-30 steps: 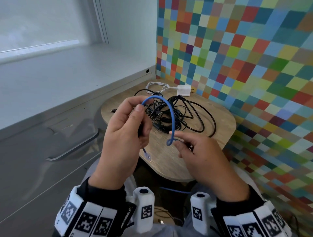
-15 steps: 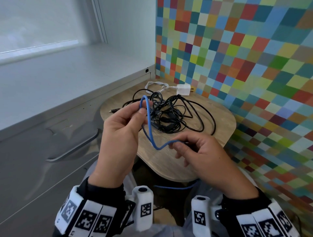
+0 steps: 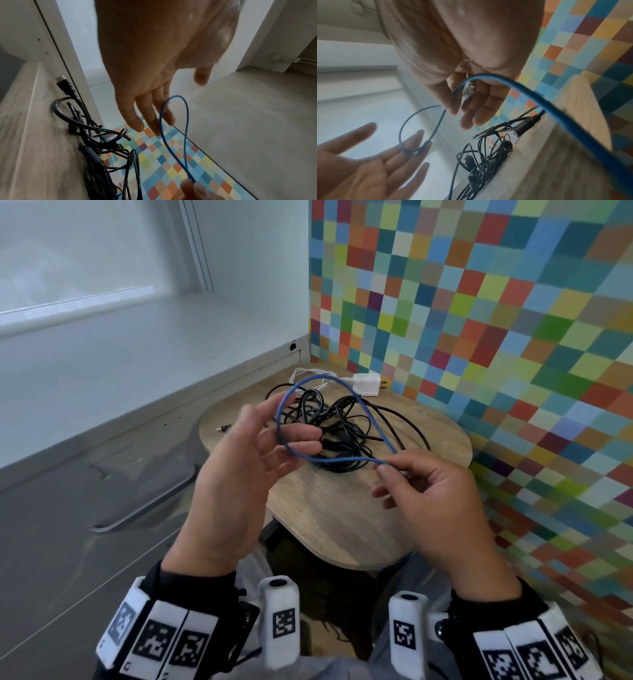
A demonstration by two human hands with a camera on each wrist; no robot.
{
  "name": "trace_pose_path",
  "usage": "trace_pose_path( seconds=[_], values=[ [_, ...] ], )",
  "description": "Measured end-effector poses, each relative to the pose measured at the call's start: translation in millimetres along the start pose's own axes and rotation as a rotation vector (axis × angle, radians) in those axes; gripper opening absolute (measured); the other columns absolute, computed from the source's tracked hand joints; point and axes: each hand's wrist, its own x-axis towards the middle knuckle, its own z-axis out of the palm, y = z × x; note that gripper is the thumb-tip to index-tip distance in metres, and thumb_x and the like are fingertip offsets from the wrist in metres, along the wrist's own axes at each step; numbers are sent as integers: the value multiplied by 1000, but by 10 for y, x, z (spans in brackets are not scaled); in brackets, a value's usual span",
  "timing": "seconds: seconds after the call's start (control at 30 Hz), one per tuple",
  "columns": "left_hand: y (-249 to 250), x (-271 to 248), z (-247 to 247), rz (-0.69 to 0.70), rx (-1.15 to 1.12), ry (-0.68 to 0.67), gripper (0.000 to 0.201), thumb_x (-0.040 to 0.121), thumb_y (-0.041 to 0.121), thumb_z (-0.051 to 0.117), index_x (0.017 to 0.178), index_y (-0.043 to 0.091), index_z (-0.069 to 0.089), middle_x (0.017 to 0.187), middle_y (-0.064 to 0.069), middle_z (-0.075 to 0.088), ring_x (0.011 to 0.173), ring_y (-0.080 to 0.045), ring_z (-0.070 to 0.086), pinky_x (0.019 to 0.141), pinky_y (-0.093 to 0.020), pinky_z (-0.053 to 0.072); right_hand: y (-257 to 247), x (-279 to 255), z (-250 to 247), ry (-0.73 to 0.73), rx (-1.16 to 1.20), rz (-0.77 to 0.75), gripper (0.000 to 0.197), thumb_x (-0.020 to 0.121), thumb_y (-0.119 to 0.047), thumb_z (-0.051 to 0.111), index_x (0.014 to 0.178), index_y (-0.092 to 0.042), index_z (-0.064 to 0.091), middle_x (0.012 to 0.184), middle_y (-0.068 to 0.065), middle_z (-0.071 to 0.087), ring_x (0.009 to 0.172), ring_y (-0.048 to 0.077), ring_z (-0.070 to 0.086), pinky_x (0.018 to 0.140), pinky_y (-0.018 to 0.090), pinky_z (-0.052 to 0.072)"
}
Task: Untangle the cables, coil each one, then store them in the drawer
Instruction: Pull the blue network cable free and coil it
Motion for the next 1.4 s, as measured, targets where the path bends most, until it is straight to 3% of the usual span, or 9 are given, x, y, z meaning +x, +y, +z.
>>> trace_pose_path(
  seconds=[0.27,0.4,0.5,0.63,0.8,0.9,1.03,1.27,1.4],
  values=[
    [-226,18,112,70,198,170,66,86,28,72,142,48,43,142,15,51,124,-12,60,94,-28,54,-93,-65,127,19,-13,-16,20,98,-12,68,113,-22,77,109,-11,67,80,12,75,62,36,64],
    [-211,41,79,134,267,156,49,88,25,61,134,40,58,131,12,66,125,-12,61,101,-38,51,-126,-102,151,-39,-43,-69,25,101,-16,64,119,-29,75,110,-17,71,106,4,69,91,27,59],
    [-210,73,23,107,327,143,43,89,30,62,130,41,65,133,8,67,133,-11,56,114,-47,44,-200,-121,156,-41,16,-128,23,103,-15,59,116,-28,73,104,-15,74,109,7,69,92,22,56],
    [-190,47,37,68,445,92,33,93,36,63,125,36,72,148,18,50,139,11,39,119,-33,36,-286,-156,184,-80,60,-228,16,103,-12,55,112,-22,63,102,-7,73,110,19,69,94,23,53],
    [-206,27,45,205,608,265,27,84,51,70,107,40,66,128,11,58,123,1,54,103,-36,49,-340,-241,234,-122,79,-322,10,103,-18,52,113,-18,54,116,-7,70,118,18,67,97,24,51],
    [-171,42,2,313,601,422,32,80,57,72,81,28,60,95,3,58,88,-9,58,79,-32,50,-380,-270,242,-133,64,-375,17,104,-18,52,120,-13,55,128,-8,67,125,14,64,100,24,50],
    [-33,-11,46,184,454,125,47,90,60,60,80,17,76,68,-26,53,57,-29,45,56,-37,38,-400,-283,237,-287,-66,-410,30,105,-31,53,131,-18,62,141,-12,63,145,8,46,115,31,41],
    [-30,-51,54,123,460,-136,8,88,19,72,93,20,78,87,-2,76,82,-17,71,76,-31,56,-311,-217,221,-350,-119,-472,24,97,-13,69,119,-17,77,124,-12,73,128,9,61,107,33,49],
    [-52,-50,31,77,522,-183,14,100,7,62,95,17,70,77,2,70,59,-13,57,56,-25,46,-281,-168,28,-99,-39,-419,15,96,-17,67,106,-21,77,99,-13,76,96,12,73,82,28,58]
  ],
)
